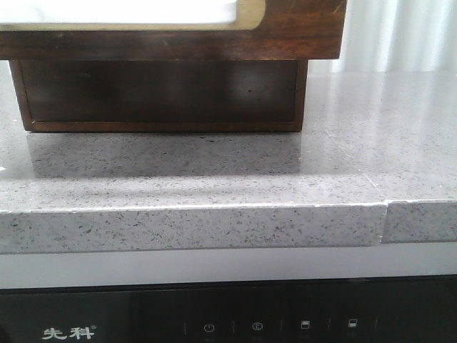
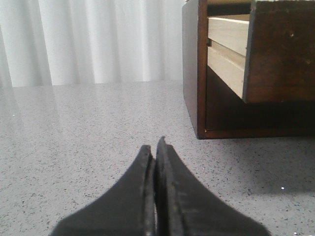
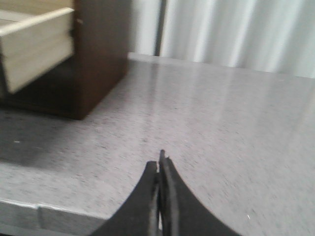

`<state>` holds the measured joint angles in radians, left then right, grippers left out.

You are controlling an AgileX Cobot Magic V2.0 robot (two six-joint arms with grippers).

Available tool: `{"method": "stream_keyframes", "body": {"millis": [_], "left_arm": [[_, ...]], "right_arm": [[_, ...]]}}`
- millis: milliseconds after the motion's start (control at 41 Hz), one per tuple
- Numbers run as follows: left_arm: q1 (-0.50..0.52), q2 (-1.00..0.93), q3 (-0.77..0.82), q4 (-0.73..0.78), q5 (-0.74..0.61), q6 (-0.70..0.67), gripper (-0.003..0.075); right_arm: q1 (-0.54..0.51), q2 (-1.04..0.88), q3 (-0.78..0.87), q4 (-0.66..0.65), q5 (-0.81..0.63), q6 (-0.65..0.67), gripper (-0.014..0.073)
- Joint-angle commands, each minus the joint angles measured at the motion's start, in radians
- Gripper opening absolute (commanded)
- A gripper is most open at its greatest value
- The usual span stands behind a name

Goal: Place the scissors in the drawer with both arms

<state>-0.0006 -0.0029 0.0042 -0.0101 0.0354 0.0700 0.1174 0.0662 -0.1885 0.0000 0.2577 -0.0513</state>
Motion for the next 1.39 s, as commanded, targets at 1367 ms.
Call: {"method": "stream_keyframes", "body": {"millis": [1367], "left_arm": [[-0.001,-0.018,0.024,-0.008,-0.088,-0.012,-0.002]], "right_arm": [[-0.09,-0.093,0.215,-0.015,-0.367,0.086,-0.0067]]}}
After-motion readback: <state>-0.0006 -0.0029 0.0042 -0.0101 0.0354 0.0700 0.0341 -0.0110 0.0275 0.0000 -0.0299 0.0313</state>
